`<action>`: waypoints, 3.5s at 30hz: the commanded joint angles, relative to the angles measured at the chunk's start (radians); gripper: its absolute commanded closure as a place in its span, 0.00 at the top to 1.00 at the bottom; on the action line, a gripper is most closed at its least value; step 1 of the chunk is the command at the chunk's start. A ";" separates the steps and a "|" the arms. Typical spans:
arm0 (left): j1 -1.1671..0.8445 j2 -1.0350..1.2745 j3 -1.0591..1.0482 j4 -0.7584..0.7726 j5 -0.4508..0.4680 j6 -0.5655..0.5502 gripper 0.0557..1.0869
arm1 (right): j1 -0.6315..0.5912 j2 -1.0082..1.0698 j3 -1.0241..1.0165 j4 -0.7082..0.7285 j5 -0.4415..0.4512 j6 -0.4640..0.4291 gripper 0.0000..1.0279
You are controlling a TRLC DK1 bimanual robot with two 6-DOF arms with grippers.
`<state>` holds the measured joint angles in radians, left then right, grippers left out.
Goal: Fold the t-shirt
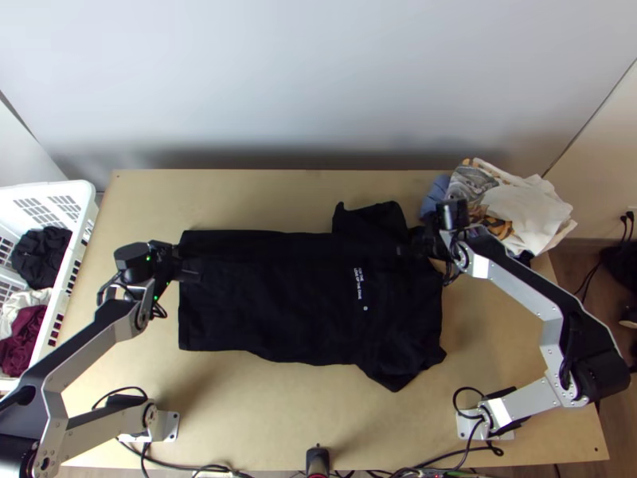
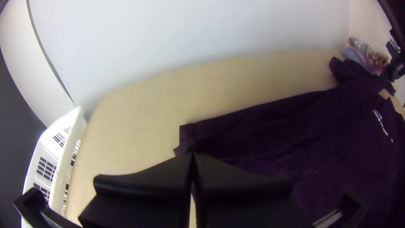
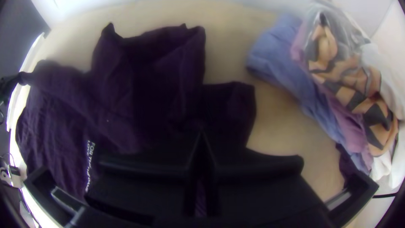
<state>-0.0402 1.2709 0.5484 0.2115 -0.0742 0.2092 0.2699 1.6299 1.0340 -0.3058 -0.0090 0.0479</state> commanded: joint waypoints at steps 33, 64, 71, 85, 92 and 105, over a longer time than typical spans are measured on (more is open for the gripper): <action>0.034 0.051 0.090 -0.083 -0.001 -0.079 0.69 | 0.009 0.481 0.494 0.025 -0.059 -0.051 0.81; 0.019 0.151 0.147 -0.081 -0.001 -0.067 0.69 | -0.018 0.429 0.730 -0.035 -0.060 0.015 0.03; 0.040 0.205 0.162 -0.081 -0.001 -0.036 0.69 | -0.014 0.415 0.719 -0.041 -0.060 0.017 0.03; 0.042 0.191 0.249 -0.389 -0.001 -0.047 0.87 | -0.003 0.390 0.692 -0.055 -0.060 0.017 0.03; 0.028 0.177 0.338 -0.629 0.001 -0.062 0.94 | 0.009 0.378 0.664 -0.055 -0.060 0.018 0.03; 0.017 0.248 0.407 -0.748 0.019 -0.083 0.94 | 0.020 0.375 0.650 -0.055 -0.060 0.017 0.03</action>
<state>-0.0223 1.4681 0.9138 -0.4667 -0.0631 0.1413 0.2859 2.0064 1.6901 -0.3603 -0.0689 0.0666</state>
